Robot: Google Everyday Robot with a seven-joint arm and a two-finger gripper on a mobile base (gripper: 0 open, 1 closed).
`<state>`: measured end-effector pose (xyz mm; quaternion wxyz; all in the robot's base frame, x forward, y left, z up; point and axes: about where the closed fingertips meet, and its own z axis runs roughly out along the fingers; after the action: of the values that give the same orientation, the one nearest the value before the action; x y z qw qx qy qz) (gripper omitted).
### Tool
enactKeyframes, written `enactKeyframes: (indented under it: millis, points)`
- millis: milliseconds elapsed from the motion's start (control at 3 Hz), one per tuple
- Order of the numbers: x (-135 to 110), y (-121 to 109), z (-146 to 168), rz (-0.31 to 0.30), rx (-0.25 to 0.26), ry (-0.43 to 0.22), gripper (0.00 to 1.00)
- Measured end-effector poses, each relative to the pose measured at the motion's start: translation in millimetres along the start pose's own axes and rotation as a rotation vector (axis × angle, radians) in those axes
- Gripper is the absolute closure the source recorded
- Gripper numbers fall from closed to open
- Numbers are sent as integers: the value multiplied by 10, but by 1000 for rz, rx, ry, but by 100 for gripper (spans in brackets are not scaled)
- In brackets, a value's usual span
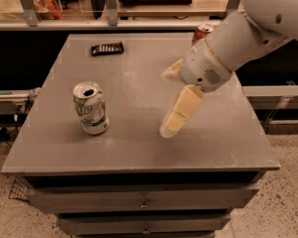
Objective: Move 7up can near rxbar chocolate
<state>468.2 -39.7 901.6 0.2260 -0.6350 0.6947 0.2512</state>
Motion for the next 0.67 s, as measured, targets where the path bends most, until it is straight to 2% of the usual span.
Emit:
enactKeyframes:
  millis: [333,667]
  points:
    - [-508,40,339,-37,-100,-217,0]
    - [-808,74,499,-55,-125,-395,0]
